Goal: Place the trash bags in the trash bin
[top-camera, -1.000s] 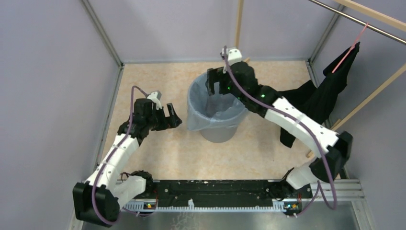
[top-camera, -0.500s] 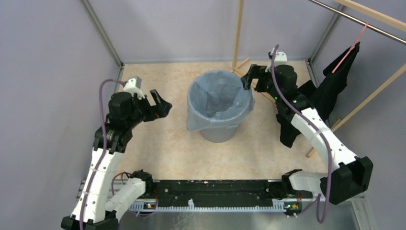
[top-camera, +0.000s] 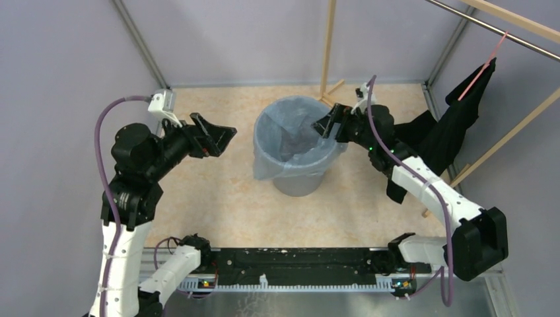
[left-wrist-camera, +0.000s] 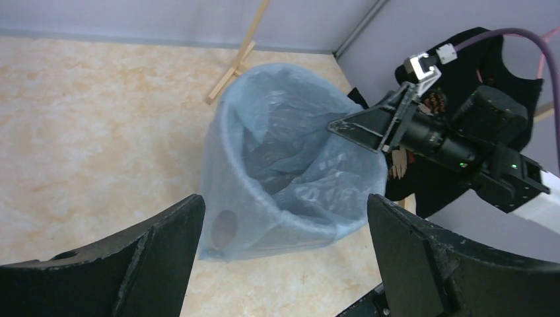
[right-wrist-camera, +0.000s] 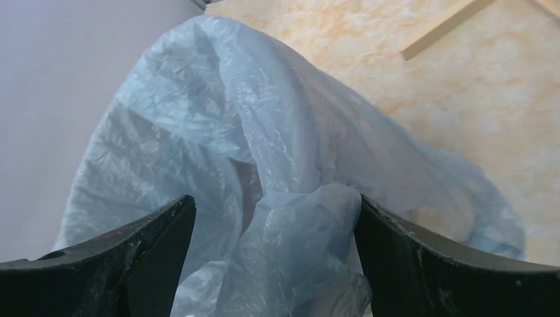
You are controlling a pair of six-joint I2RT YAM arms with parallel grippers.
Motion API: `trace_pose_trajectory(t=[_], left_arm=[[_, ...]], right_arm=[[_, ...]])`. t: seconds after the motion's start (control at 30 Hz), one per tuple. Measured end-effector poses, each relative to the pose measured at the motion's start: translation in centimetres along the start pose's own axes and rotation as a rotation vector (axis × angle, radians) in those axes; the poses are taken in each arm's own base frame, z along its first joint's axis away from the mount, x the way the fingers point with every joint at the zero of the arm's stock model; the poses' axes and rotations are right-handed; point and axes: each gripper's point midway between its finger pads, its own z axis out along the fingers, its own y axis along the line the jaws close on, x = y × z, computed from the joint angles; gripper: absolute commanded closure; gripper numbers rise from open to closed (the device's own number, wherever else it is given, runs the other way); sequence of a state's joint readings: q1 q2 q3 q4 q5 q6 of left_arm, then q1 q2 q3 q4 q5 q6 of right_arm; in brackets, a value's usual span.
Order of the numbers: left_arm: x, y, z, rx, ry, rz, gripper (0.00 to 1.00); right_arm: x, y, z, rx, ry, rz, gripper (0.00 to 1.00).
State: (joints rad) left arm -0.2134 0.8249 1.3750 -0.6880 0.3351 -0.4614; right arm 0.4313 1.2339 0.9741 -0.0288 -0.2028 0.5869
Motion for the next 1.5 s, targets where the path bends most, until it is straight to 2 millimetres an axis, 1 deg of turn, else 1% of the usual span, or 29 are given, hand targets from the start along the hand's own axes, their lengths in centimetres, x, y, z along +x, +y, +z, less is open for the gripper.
trace_pose_trajectory(t=[0.07,0.13,0.2,0.23,0.3,0.43,0.53,0.57,0.63,0.7,0.8,0.87,1.0,1.13,1.23,1.3,1.37,1.5], left_arm=[[-0.2,-0.7,-0.4,0.028,-0.004,0.007,0.01],[-0.4,-1.6,-1.0,0.059,-0.011,0.016,0.01],[-0.6,-2.4,-1.5,0.088,-0.018,0.028,0.01],[-0.8,-2.9,-1.8,0.103,-0.025,0.037,0.01],[-1.1,-3.6,-2.5,0.125,-0.039,0.054,0.01],[-1.6,-4.5,-3.6,0.151,-0.068,0.086,0.01],[-1.6,-4.7,-4.3,0.154,-0.082,0.106,0.01],[-1.6,-4.6,-4.4,0.151,-0.085,0.112,0.01],[-1.5,-4.6,-4.6,0.147,-0.086,0.123,0.01],[-1.5,-4.4,-4.6,0.14,-0.086,0.128,0.01],[-1.5,-4.3,-4.6,0.133,-0.089,0.137,0.01],[-1.6,-4.2,-4.6,0.132,-0.09,0.144,0.01],[-1.5,-4.2,-4.5,0.13,-0.088,0.15,0.01],[-1.9,-4.0,-4.1,0.112,-0.088,0.158,0.01],[-2.6,-3.9,-4.1,0.094,-0.105,0.166,0.01],[-3.3,-4.0,-4.4,0.083,-0.125,0.172,0.01],[-3.8,-4.1,-4.7,0.076,-0.144,0.174,0.01],[-4.4,-4.0,-5.0,0.059,-0.165,0.179,0.01]], right_arm=[[0.4,1.7,0.4,-0.018,-0.016,0.003,0.16],[1.6,3.7,1.0,-0.04,-0.016,0.009,0.17],[3.1,5.8,2.0,-0.061,-0.01,0.018,0.17],[4.1,6.9,2.8,-0.064,-0.001,0.019,0.18],[6.0,9.6,4.7,-0.083,0.019,0.018,0.18],[9.9,15.7,8.5,-0.133,0.053,0.012,0.18],[12.4,19.3,10.7,-0.169,0.068,0.015,0.18],[13.2,20.1,11.2,-0.18,0.074,0.015,0.18],[14.6,22.0,11.9,-0.202,0.085,0.014,0.18],[15.8,23.6,12.0,-0.224,0.095,0.007,0.17],[17.3,25.9,11.6,-0.262,0.118,-0.006,0.14],[18.0,27.3,10.8,-0.29,0.135,-0.019,0.09],[17.9,29.0,10.0,-0.335,0.137,-0.048,0.01],[17.3,29.5,9.6,-0.355,0.136,-0.09,0.01],[16.2,29.5,8.8,-0.359,0.133,-0.119,0.01],[14.6,29.7,7.8,-0.374,0.114,-0.129,0.01],[12.5,29.3,6.3,-0.382,0.083,-0.135,0.01],[6.6,27.2,1.9,-0.371,-0.031,-0.148,0.01]])
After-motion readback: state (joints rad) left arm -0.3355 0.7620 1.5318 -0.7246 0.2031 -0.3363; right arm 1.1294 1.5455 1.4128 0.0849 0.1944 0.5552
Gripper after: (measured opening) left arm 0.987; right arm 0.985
